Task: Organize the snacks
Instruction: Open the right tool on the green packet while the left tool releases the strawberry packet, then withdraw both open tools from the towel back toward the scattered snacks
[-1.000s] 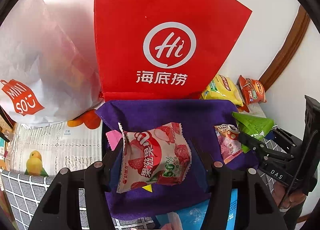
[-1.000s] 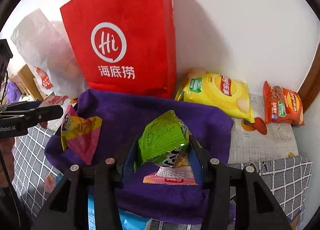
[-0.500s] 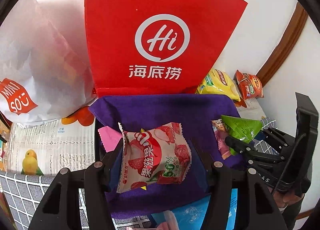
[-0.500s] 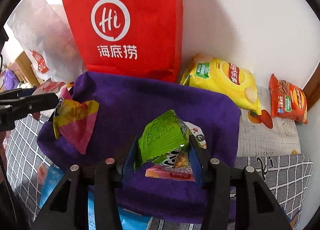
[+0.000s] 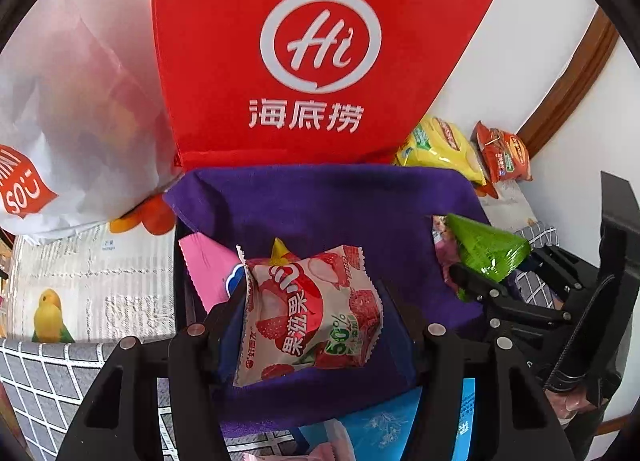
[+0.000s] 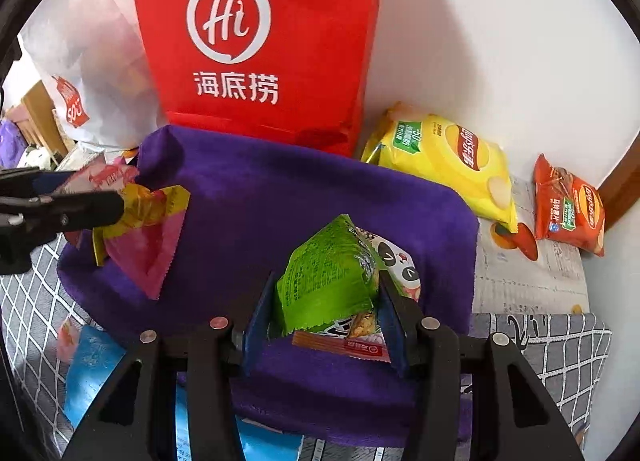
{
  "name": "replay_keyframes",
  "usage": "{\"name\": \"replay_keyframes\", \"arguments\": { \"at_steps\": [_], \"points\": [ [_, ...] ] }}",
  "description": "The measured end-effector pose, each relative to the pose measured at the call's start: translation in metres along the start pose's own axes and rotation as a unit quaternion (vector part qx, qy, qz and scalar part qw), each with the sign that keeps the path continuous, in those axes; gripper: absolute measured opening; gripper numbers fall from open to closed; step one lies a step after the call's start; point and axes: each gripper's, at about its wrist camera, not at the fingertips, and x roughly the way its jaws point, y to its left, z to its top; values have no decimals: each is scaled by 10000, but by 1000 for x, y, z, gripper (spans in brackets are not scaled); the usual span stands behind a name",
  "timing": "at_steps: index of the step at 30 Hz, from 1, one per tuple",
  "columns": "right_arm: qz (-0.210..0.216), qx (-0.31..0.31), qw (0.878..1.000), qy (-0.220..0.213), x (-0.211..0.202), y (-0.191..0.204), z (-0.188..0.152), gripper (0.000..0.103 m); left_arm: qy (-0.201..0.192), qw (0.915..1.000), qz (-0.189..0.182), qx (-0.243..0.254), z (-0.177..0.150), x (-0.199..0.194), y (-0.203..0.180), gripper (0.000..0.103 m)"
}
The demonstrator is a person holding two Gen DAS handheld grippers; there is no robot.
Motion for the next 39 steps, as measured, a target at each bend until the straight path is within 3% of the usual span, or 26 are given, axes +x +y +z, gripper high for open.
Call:
{"name": "replay_keyframes", "arguments": {
  "at_steps": [13,15,17,21,28,32,39],
  "points": [
    [-356,65,9993,84,1,-7,1,53,-10,9999,46,114,-1,9,-4,60],
    [-368,94,9993,71,-1,-8,2,57,-21,9999,60,128,0,10,-5,60],
    [-395,111,9991,56,-5,-8,3,68,-30,9999,57,126,0,10,-5,60],
    [-476,144,9987,-68,-15,-9,4,72,-33,9999,43,122,0,11,-5,63],
    [-376,461,9974,-405,-47,-20,11,74,0,10000,-24,95,0,12,-8,69],
    [-520,654,9945,-629,-72,-31,14,74,-4,9999,-146,11,0,9,-9,80],
    [-816,994,9867,-994,-123,-47,6,75,-80,9997,-186,143,-2,-4,-20,81]
  ]
}}
